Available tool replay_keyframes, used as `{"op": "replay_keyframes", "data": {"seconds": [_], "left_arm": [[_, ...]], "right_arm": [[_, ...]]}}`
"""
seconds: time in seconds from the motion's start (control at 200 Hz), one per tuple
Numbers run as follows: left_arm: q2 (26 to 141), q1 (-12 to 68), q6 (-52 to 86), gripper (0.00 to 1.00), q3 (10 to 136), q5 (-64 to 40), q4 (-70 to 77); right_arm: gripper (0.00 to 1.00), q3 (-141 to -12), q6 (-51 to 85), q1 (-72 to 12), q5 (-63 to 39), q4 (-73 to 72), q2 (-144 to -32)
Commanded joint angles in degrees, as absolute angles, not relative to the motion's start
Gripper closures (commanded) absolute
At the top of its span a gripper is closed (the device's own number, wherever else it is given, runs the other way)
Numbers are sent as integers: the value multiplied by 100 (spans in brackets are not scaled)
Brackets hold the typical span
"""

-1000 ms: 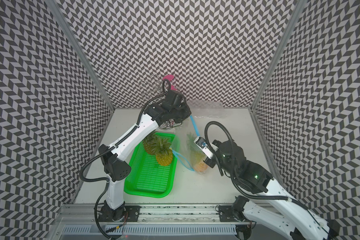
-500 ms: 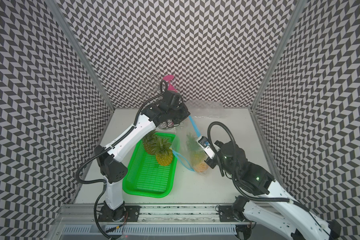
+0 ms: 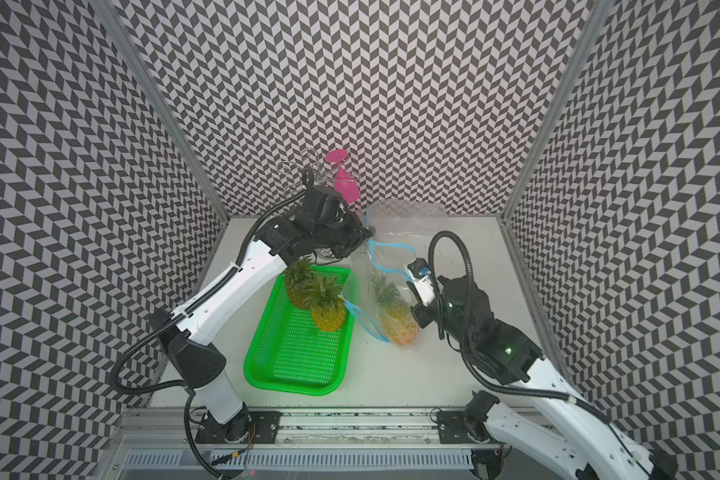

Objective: Open the zip-top bag and take out the pineapple
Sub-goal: Open the zipper of the food storage bag at the center of the board, then pick up the pineapple from the zipper food storage bag.

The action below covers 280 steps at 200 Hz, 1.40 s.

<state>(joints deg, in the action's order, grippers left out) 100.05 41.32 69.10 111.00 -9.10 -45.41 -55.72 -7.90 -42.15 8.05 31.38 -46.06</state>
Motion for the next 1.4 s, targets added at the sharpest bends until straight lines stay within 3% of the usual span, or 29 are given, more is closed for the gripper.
{"op": "replay_keyframes", "data": {"seconds": [0.0,0.05,0.17,0.23,0.32,0.406,0.526,0.766,1.021,1.197,1.397], "left_arm": [[9892,4318,7065,100,11052,-1018,-4391],[9862,4333,7113,100,11007,-995,-4375],[9861,4391,7168,100,11008,-978,-4306],[9907,4435,7185,100,11066,-991,-4293],[9978,4512,7181,100,11191,-989,-4336],[10002,4576,7189,100,11266,-993,-4358],[9954,4648,7207,100,11285,-983,-4365],[9861,4803,7247,100,11394,-994,-4409],[9942,4993,7346,100,11734,-1232,-4370],[10169,5134,7447,100,12052,-1552,-4222],[10363,5347,7611,100,12157,-1903,-4127]], "right_arm": [[63,-6184,-330,-4192,674,3331,-4631],[57,-6578,-44,-4192,578,3704,-4656],[60,-7329,746,-4192,-30,4585,-4806],[68,-7522,1083,-4199,-426,4854,-4958],[89,-7662,1472,-4201,-757,5022,-5295],[97,-7725,1736,-4197,-459,4973,-5536],[99,-7873,1898,-4092,151,4938,-5919],[100,-7772,1583,-3198,285,4817,-6477],[94,-7014,1128,-2929,-197,4387,-6411],[80,-6271,1154,-2927,-677,4189,-6046],[52,-5544,1301,-2871,-751,3428,-5454]]}}
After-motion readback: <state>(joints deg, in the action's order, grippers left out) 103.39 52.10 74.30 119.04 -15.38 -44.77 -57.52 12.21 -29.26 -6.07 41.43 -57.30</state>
